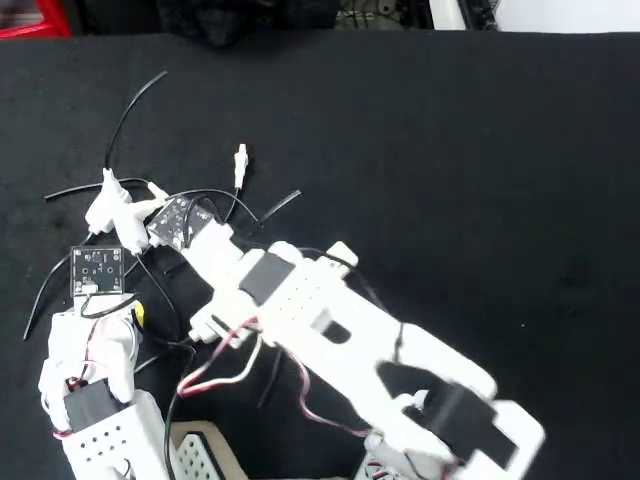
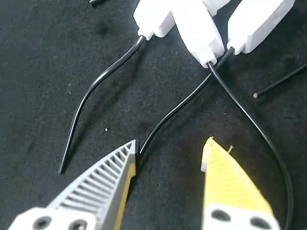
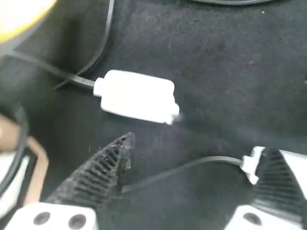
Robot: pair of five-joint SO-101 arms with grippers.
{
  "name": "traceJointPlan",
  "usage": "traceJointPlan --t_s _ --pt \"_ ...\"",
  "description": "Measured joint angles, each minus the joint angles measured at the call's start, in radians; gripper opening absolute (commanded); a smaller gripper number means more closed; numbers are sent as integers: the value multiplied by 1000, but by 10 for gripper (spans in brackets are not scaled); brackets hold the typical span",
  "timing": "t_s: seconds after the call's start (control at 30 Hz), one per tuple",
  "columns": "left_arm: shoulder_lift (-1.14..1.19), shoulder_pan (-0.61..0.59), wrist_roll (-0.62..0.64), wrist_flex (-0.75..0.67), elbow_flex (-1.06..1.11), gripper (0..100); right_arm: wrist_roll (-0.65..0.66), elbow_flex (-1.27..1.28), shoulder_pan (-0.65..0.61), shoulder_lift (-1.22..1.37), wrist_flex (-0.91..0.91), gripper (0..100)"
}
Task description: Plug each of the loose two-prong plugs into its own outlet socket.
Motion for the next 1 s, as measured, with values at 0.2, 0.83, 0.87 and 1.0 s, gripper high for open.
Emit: traceJointPlan --t_s 0.2,0.83,0.87,1.0 --pt "0 11 0 0 0 224 166 -37 8 -236 264 397" --pt "66 262 -6 74 -129 228 385 -178 689 -342 586 22" --pt "101 282 -15 86 -155 228 393 -155 717 -342 578 22" --pt "284 381 -92 161 -279 228 397 -21 818 -342 474 22"
